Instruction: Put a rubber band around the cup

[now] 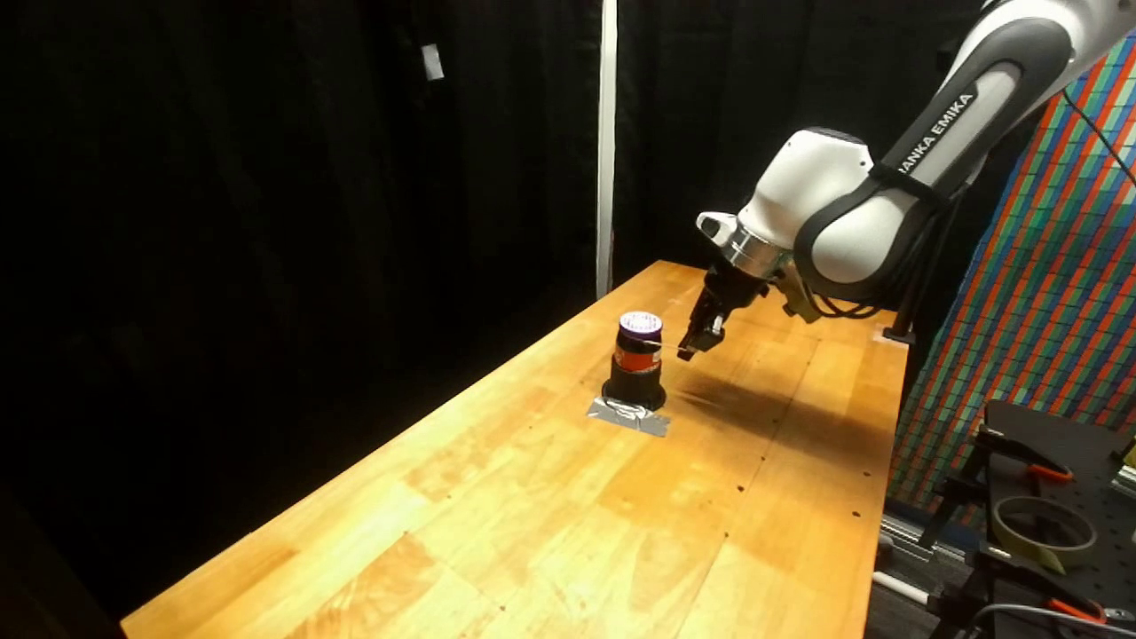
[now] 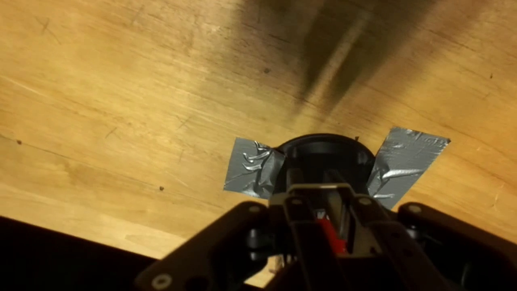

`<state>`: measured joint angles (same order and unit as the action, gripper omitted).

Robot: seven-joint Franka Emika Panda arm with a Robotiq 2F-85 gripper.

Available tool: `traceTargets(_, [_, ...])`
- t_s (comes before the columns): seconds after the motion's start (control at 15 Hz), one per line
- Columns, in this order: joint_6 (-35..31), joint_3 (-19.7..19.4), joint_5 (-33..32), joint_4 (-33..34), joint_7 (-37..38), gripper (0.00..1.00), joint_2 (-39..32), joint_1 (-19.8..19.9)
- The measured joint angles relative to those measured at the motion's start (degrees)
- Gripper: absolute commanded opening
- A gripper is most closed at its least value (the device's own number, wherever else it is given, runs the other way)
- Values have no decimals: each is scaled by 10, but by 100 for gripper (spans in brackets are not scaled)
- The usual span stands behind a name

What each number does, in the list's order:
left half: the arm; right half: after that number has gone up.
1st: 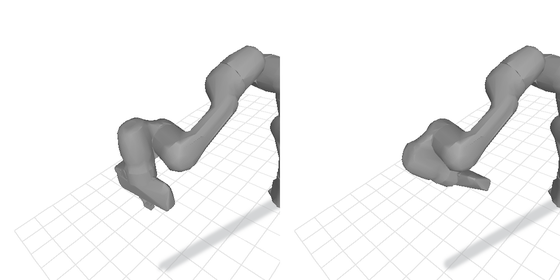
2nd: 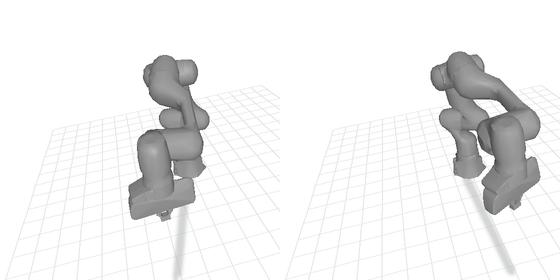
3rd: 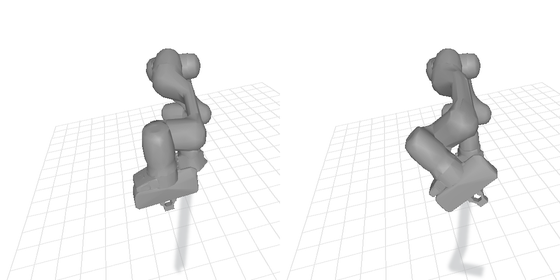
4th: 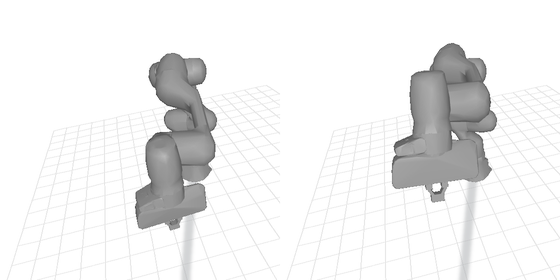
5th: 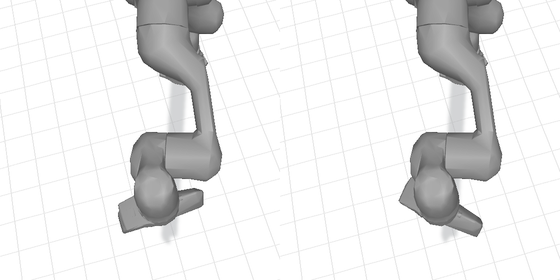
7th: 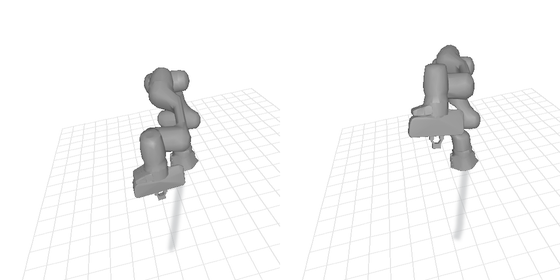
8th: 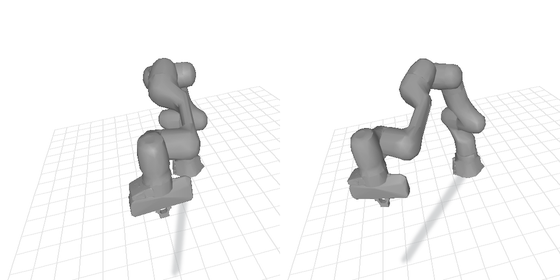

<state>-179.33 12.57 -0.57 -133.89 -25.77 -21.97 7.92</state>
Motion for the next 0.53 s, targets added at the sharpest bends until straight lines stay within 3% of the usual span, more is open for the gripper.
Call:
traceTargets(0.27, [-182, 143, -33, -75, -40, 20, -21, 143])
traceTargets(0.4, [-266, 181, -93, -102, -39, 20, -44, 199])
traceTargets(0.53, [-337, 190, -153, -122, -39, 20, -69, 236])
